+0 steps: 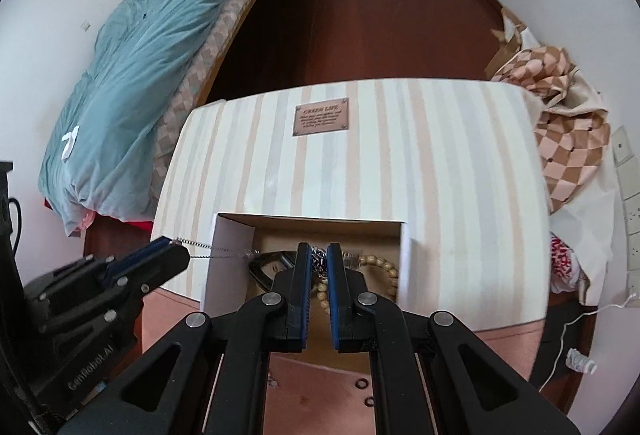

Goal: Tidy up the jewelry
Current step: 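Lower both held pieces into the white box and open both tools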

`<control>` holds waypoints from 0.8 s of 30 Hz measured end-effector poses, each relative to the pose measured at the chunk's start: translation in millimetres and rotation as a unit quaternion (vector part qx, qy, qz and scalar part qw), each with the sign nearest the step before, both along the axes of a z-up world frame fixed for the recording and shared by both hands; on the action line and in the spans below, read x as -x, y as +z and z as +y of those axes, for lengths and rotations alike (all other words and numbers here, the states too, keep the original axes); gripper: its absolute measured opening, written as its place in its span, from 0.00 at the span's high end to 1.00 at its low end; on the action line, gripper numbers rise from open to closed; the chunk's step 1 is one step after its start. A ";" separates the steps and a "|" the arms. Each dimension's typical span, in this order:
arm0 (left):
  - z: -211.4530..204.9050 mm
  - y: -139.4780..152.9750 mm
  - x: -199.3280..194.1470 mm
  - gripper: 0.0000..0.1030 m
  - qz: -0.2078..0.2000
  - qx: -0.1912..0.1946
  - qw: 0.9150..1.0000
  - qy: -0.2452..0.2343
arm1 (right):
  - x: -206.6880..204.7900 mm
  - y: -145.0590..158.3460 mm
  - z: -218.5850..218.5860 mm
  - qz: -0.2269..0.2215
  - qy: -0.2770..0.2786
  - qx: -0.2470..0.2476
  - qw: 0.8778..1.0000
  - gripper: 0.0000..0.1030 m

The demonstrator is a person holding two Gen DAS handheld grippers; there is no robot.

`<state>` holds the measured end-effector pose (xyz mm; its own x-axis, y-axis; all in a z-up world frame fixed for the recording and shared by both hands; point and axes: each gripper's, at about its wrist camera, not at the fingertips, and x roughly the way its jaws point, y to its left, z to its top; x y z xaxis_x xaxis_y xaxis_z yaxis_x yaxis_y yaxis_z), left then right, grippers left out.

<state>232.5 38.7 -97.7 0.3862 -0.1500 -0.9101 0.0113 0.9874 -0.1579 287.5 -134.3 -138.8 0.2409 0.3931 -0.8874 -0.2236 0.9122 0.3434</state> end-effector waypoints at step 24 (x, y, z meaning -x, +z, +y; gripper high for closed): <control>21.9 -16.0 26.5 0.00 -0.035 -0.118 0.990 0.071 | 42.5 -19.2 -18.4 -0.034 -0.018 0.164 0.986 0.05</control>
